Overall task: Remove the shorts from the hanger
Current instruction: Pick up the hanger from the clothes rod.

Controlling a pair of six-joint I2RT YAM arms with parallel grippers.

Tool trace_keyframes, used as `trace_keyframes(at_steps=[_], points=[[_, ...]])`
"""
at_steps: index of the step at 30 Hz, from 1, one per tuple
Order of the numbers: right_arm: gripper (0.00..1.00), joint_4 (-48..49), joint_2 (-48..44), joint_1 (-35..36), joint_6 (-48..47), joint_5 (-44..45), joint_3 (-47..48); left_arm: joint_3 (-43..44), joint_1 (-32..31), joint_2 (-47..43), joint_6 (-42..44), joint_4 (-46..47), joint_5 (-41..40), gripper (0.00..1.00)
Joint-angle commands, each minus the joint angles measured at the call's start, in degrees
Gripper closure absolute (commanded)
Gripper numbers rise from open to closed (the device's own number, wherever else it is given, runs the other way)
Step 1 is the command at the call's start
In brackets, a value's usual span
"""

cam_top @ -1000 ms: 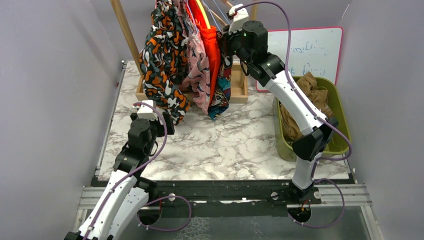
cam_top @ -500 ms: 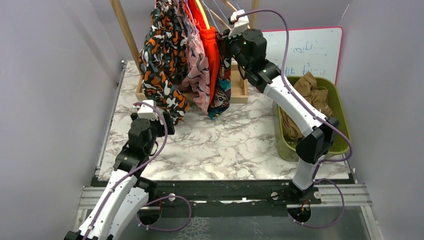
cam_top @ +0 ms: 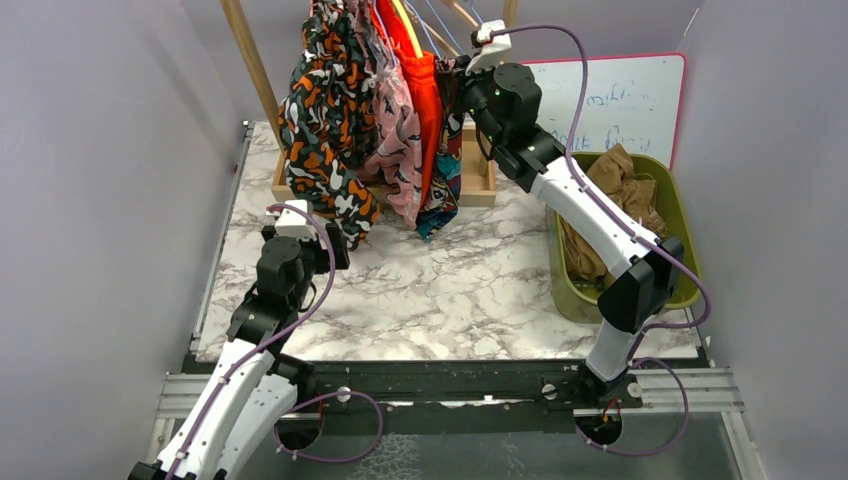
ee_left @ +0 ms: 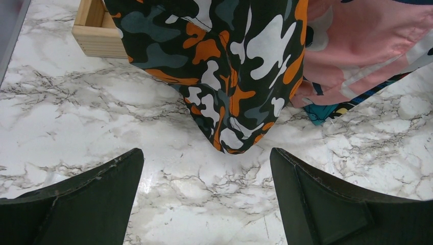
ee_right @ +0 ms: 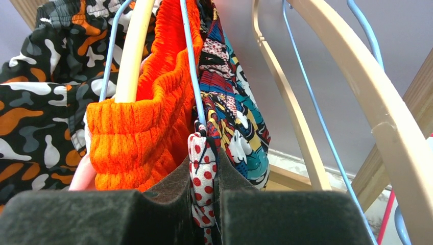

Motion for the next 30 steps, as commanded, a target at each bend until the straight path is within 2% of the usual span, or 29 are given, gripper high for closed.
trace_keyframes(at_steps=[1,18,23,30], points=[[0.99,8.0,-2.9,0.3,4.0,-0.4,0.3,-0.5,0.3,0.0,0.3,1.0,1.3,0.04],[0.99,13.2,-7.4,0.3,6.7,4.8,-4.9,-0.5,0.3,0.6,0.4,1.0,1.5,0.04],[0.99,11.6,-6.3,0.3,7.4,2.2,-1.9,-0.4,0.3,0.7,0.4,1.0,1.6,0.04],[0.99,12.6,-6.0,0.3,8.6,3.4,-1.2,-0.4,0.3,0.3,0.5,1.0,1.2,0.04]])
